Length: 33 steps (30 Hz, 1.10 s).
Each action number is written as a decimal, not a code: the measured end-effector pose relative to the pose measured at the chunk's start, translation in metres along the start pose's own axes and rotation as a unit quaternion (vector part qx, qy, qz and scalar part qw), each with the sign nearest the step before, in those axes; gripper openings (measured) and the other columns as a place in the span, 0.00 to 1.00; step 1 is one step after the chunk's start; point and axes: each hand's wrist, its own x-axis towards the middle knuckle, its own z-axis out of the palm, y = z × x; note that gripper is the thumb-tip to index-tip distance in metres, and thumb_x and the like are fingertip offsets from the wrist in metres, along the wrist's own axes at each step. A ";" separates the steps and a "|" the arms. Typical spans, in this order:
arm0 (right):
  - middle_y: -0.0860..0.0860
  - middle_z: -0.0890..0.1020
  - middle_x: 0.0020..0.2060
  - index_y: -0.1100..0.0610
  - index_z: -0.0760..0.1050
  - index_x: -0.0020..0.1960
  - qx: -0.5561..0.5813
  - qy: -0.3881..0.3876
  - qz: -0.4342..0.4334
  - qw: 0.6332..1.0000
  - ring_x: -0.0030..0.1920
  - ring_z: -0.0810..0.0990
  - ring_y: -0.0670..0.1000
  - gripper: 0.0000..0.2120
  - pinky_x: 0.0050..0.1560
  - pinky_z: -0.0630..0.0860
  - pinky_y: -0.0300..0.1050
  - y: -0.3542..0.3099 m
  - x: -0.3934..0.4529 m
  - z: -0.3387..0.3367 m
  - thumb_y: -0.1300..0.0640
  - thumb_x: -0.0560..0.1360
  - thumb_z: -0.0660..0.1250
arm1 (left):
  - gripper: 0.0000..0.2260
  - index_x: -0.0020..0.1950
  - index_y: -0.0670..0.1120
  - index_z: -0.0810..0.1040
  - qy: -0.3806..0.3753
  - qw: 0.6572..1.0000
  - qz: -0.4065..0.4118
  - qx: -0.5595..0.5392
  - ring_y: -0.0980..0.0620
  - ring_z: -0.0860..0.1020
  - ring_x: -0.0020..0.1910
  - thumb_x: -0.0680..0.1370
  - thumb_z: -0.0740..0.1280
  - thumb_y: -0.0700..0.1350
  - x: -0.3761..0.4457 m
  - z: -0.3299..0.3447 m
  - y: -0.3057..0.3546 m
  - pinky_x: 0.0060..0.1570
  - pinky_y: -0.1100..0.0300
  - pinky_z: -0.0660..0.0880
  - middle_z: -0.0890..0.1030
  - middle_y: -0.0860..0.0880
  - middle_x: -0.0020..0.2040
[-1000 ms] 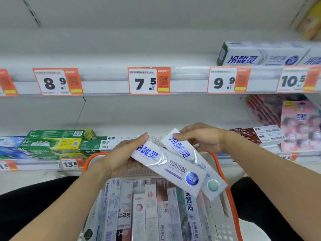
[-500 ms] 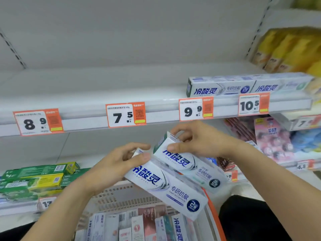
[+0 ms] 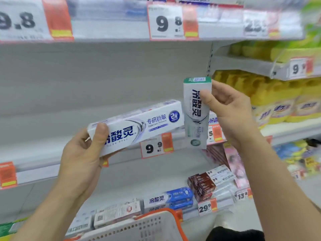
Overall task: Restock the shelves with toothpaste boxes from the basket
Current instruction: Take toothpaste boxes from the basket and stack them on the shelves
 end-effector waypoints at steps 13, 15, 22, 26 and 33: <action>0.48 0.88 0.43 0.56 0.81 0.59 0.055 0.135 0.085 0.986 0.41 0.86 0.45 0.13 0.36 0.79 0.37 0.016 -0.002 -0.038 0.58 0.74 0.74 | 0.16 0.47 0.47 0.72 -0.029 0.997 0.030 0.069 0.43 0.82 0.50 0.74 0.74 0.56 0.122 0.109 -0.031 0.54 0.41 0.81 0.78 0.45 0.47; 0.49 0.88 0.44 0.58 0.80 0.61 0.050 0.135 0.097 0.985 0.41 0.86 0.46 0.16 0.36 0.79 0.37 0.020 -0.002 -0.040 0.58 0.74 0.74 | 0.15 0.49 0.46 0.72 -0.060 0.990 0.007 0.127 0.46 0.81 0.47 0.76 0.73 0.54 0.136 0.119 -0.039 0.53 0.45 0.80 0.79 0.46 0.46; 0.50 0.88 0.43 0.57 0.79 0.61 0.037 0.107 0.119 0.986 0.40 0.87 0.46 0.15 0.34 0.79 0.36 0.027 -0.002 -0.046 0.58 0.75 0.73 | 0.11 0.54 0.47 0.79 -0.237 0.902 -0.160 0.322 0.47 0.79 0.46 0.78 0.72 0.52 0.167 0.114 -0.045 0.49 0.54 0.74 0.84 0.45 0.49; 0.49 0.88 0.44 0.58 0.79 0.61 0.025 0.104 0.124 0.986 0.40 0.87 0.46 0.15 0.35 0.79 0.37 0.033 -0.003 -0.047 0.58 0.75 0.73 | 0.11 0.58 0.49 0.78 -0.267 0.880 -0.163 0.357 0.48 0.78 0.49 0.79 0.71 0.51 0.168 0.109 -0.050 0.51 0.55 0.70 0.84 0.46 0.51; 0.52 0.87 0.50 0.58 0.79 0.62 -0.063 0.079 0.130 0.986 0.51 0.86 0.53 0.19 0.57 0.81 0.58 0.049 -0.007 -0.041 0.53 0.74 0.75 | 0.11 0.62 0.47 0.77 -0.243 0.863 -0.100 0.431 0.49 0.75 0.56 0.80 0.66 0.48 0.164 0.108 -0.047 0.54 0.57 0.68 0.79 0.46 0.61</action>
